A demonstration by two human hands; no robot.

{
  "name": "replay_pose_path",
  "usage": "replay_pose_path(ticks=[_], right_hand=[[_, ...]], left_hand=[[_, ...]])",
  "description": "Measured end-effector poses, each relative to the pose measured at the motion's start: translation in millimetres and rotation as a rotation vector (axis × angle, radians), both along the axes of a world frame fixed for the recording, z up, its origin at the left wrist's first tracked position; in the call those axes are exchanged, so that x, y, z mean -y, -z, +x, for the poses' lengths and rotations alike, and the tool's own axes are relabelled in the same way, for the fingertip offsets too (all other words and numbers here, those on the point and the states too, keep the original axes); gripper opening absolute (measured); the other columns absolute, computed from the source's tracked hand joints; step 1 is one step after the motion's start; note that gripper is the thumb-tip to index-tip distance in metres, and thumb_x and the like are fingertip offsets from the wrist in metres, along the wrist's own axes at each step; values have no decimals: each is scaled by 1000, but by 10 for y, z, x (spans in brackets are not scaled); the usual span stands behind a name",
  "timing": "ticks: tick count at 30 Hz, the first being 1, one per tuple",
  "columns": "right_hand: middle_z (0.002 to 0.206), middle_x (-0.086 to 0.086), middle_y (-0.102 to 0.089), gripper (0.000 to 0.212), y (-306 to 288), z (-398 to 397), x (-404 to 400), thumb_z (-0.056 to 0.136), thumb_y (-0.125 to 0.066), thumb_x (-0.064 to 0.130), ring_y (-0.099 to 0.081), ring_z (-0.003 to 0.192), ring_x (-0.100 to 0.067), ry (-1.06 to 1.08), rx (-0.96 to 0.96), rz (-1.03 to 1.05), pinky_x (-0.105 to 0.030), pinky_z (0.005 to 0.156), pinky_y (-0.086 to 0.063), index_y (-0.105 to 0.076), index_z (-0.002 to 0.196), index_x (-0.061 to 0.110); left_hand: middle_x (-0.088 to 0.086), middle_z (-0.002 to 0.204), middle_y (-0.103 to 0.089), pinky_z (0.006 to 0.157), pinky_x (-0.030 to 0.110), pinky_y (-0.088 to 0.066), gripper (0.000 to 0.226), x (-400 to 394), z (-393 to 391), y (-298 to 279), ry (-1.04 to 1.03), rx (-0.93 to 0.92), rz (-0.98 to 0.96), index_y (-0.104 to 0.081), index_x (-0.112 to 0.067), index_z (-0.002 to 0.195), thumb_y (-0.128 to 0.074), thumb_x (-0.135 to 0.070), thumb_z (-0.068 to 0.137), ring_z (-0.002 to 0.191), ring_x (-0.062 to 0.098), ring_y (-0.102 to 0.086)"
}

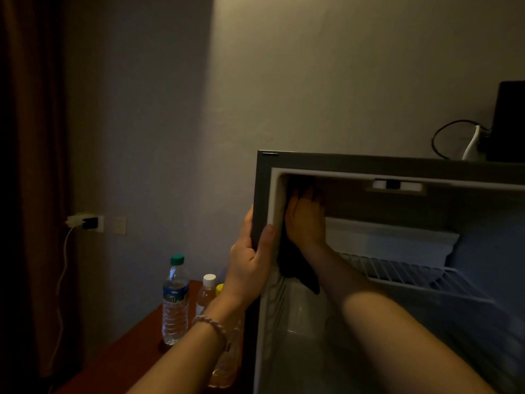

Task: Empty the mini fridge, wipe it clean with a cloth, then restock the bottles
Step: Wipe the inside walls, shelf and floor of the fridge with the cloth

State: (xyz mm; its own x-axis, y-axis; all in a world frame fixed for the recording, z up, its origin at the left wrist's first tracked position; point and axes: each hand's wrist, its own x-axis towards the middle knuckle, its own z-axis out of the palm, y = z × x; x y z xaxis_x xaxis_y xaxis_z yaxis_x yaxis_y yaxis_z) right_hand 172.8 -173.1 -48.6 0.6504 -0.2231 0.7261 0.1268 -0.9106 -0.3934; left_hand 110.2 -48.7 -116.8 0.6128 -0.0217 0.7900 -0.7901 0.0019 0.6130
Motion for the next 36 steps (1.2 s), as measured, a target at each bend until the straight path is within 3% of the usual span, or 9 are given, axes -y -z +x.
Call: replay_pose_path(ticks=[4, 9, 12, 16, 20, 25, 27, 30, 36], right_hand=[[143, -23, -35, 44, -56, 81, -34, 106, -28, 29, -41, 123, -41, 25, -19, 11, -54, 100, -40, -29, 146, 11], [145, -15, -43, 47, -100, 47, 57, 106, -25, 41, -40, 131, -35, -67, 7, 260, -48, 108, -22, -39, 143, 15], [139, -17, -49, 46, -78, 19, 93, 107, -28, 39, -45, 126, -34, -190, 92, 315, -41, 107, -29, -43, 140, 11], [132, -17, -53, 46, -16, -64, 29, 104, -36, 42, -50, 121, -33, -307, 208, 491, -46, 106, -38, -48, 136, 11], [125, -5, -54, 35, 137, -407, -128, 102, -44, 41, -52, 116, -20, -464, 342, 589, -36, 97, -43, -50, 129, 19], [119, 8, -46, 34, 209, -528, -248, 102, -48, 32, -45, 113, -7, -471, 508, 524, -14, 92, -34, -48, 132, 15], [116, 8, -47, 37, 203, -452, -254, 102, -47, 35, -46, 111, -9, -448, 522, 500, -20, 94, -37, -48, 132, 13], [122, -4, -57, 45, 135, -246, -189, 101, -42, 44, -55, 114, -23, -397, 415, 509, -44, 100, -44, -47, 133, 14], [113, -15, -61, 70, -38, 141, 29, 87, -23, 67, -60, 103, -33, -240, 214, 423, -54, 94, -48, -50, 124, 14]], left_hand=[[-25, 121, -59, 83, 14, -52, 91, 4, -34, -3, 11, -4, -11, -30, -22, 153, -43, -79, 84, 113, -1, -60], [-24, 126, -54, 82, 8, -49, 86, 3, -77, -3, -10, -24, -8, -28, -20, 155, -43, -73, 88, 113, -10, -57], [-23, 127, -54, 84, 9, -49, 75, 13, -60, 12, -2, -24, -14, -29, -20, 155, -42, -63, 95, 115, -9, -57], [-10, 131, -58, 88, 16, -52, 74, 17, -35, 21, -22, -26, -19, -31, -18, 153, -44, -61, 94, 118, 1, -59], [2, 135, -59, 92, 25, -55, 63, 25, -29, 23, -15, -38, -25, -32, -17, 153, -44, -44, 98, 118, 9, -61], [1, 137, -59, 96, 29, -54, 71, 24, -62, 19, -29, -40, -33, -32, -19, 154, -46, -55, 94, 122, 9, -60], [2, 136, -58, 93, 25, -55, 68, 19, -69, 21, -29, -46, -32, -32, -18, 154, -46, -52, 96, 121, 9, -60], [3, 136, -58, 90, 22, -54, 63, 12, -60, 23, -28, -41, -24, -31, -16, 154, -44, -43, 99, 119, 8, -60], [-8, 131, -57, 86, 17, -53, 63, 7, -50, 35, -23, -37, -15, -30, -16, 154, -43, -42, 98, 115, 1, -60]])
